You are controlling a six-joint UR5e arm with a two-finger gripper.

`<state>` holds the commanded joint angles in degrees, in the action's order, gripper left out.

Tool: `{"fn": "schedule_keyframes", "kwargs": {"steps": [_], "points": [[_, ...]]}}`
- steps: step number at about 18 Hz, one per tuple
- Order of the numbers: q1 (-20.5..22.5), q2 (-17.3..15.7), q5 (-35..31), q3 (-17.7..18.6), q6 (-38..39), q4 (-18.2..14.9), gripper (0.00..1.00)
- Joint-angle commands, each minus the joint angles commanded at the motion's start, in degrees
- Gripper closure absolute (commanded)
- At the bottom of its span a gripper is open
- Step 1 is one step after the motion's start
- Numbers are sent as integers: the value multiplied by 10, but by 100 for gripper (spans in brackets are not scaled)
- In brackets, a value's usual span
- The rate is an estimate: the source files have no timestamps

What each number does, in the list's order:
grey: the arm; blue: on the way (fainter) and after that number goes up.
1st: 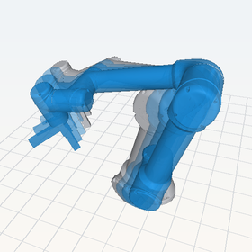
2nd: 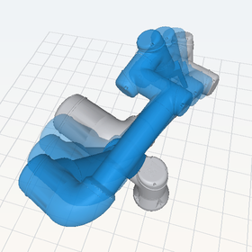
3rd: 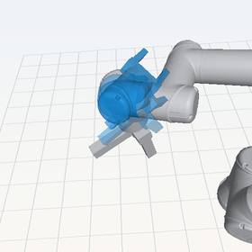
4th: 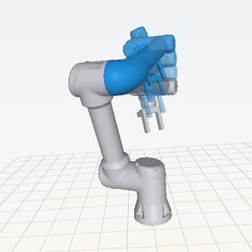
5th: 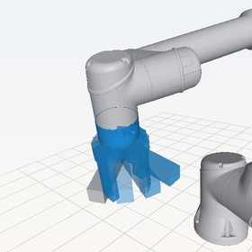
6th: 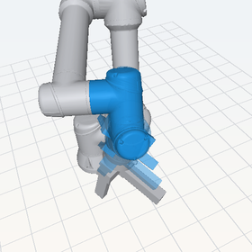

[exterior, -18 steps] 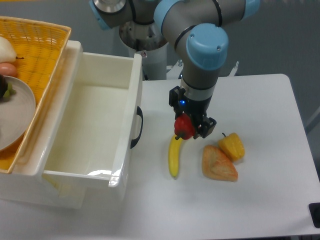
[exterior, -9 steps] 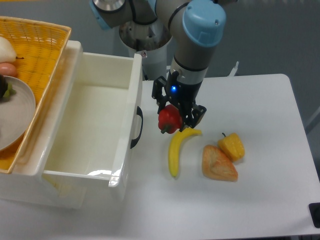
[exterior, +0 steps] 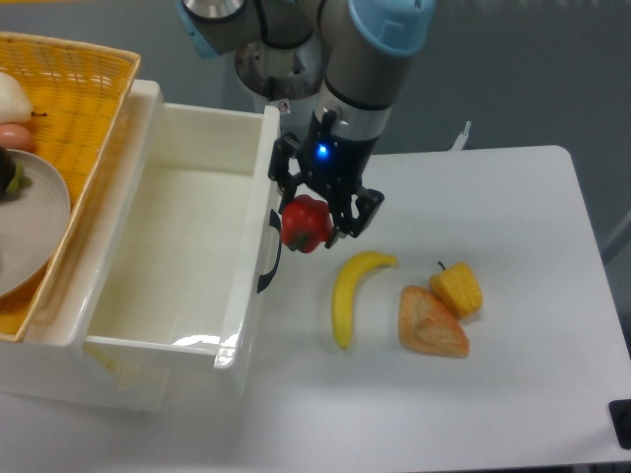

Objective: Place the red pepper in the upper white drawer
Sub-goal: 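Carry the red pepper over the open white drawer, then lower the red pepper down into the drawer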

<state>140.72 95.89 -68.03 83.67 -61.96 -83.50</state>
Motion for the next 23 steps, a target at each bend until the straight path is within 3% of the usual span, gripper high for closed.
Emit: {"fn": "schedule_keyframes", "kwargs": {"steps": [8, 12, 23], "points": [[-45, -4, -5, 0, -44, -2, 30], [-57, -11, -32, 2, -97, -32, 30], [-91, -13, -68, 15, -103, -44, 30]]}}
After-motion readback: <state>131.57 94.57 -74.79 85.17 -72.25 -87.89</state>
